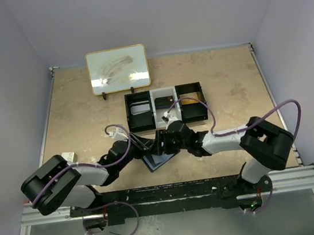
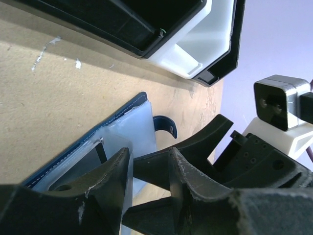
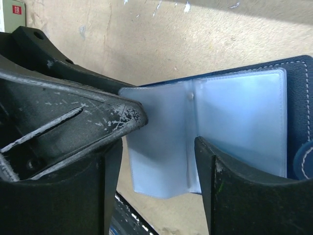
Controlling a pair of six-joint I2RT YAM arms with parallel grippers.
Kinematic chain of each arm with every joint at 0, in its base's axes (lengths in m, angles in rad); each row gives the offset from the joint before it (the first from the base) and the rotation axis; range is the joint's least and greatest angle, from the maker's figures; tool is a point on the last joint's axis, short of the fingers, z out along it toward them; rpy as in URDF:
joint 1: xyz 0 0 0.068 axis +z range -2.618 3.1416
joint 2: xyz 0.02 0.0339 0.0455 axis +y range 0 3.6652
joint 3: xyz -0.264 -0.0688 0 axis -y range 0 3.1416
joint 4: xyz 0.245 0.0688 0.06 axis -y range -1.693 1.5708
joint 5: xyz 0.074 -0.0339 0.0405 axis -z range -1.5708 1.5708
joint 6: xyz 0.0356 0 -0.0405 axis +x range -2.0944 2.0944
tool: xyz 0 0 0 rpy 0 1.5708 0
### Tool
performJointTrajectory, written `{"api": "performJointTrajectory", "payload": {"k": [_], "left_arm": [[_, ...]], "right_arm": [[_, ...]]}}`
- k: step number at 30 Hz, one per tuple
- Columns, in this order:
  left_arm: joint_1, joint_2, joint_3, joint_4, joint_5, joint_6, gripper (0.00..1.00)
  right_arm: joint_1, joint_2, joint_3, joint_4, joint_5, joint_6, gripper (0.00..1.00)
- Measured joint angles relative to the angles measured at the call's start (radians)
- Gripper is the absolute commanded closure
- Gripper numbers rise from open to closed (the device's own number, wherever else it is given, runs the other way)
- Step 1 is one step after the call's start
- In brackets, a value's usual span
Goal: Take the credit cards out of the card holder
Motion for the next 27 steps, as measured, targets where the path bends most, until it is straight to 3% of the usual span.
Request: {"api": "performJointTrajectory", "payload": {"k": [12,20,27], "left_arm": [[-0.047,0.088,0.056,0.024,0.015,-0.008,0.63],[-0.093,0.135,0.100,0.025,0.015,-0.011,0.62],[-0.117,0.206,0.114,0.050,0.011,-0.027,0.60]], "right_arm": [[0.001,-0.169,0.001,-0.235,0.120,-0.036,0.31],[0.001,-0.384,-0.039,-0.349,0.225,-0.027,0.43],[0.000,-0.492,-0.091,-0.317,0.220,-0.027,0.61]]}}
